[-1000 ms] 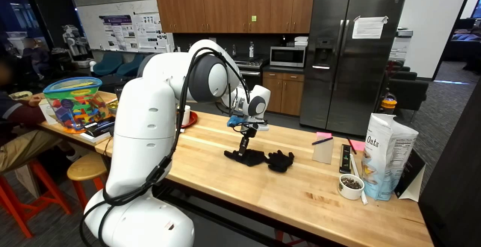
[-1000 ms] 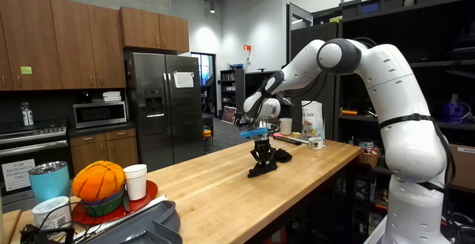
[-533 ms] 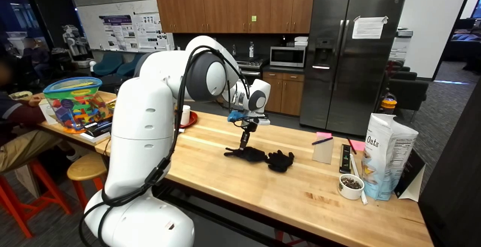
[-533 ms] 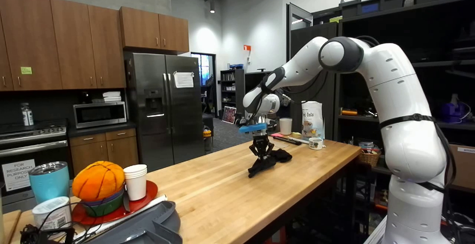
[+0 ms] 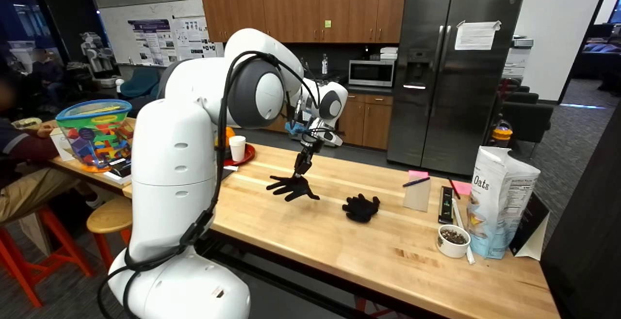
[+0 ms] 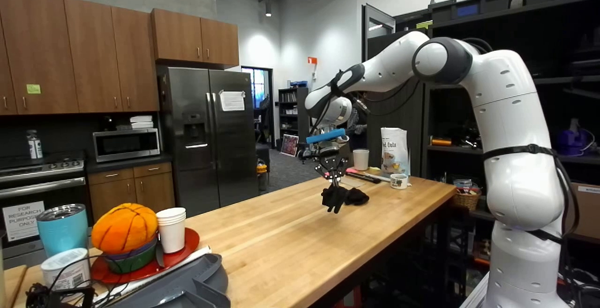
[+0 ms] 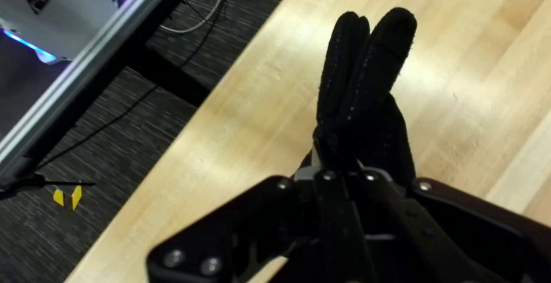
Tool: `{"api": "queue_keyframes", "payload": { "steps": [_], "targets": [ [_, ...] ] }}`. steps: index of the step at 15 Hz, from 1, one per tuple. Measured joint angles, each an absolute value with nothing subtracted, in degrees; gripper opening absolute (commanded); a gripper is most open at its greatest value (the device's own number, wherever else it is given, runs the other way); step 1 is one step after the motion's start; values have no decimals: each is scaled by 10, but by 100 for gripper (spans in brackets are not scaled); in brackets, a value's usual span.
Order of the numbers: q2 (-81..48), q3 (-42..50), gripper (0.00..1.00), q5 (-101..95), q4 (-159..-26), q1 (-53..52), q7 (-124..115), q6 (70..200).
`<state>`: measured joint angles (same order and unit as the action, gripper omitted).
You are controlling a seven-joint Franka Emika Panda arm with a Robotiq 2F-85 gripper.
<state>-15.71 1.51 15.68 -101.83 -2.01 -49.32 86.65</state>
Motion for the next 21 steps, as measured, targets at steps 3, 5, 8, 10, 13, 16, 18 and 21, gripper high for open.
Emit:
{"api": "queue_keyframes", "payload": {
  "steps": [3,5,8,10,13,16,18,21],
  "targets": [
    [-184,19,46,159,-980,-17,-493,770],
    [-209,23,60,159,-959,-16,-494,739],
    [-242,29,81,159,-933,-16,-497,713],
    [-258,32,95,159,-917,-16,-500,703],
    [-275,36,100,159,-898,-16,-507,695],
    [-281,39,100,159,-891,-17,-524,706],
    [-281,41,100,159,-893,-18,-540,745],
    [-281,40,100,160,-908,-23,-560,825]
  ]
}}
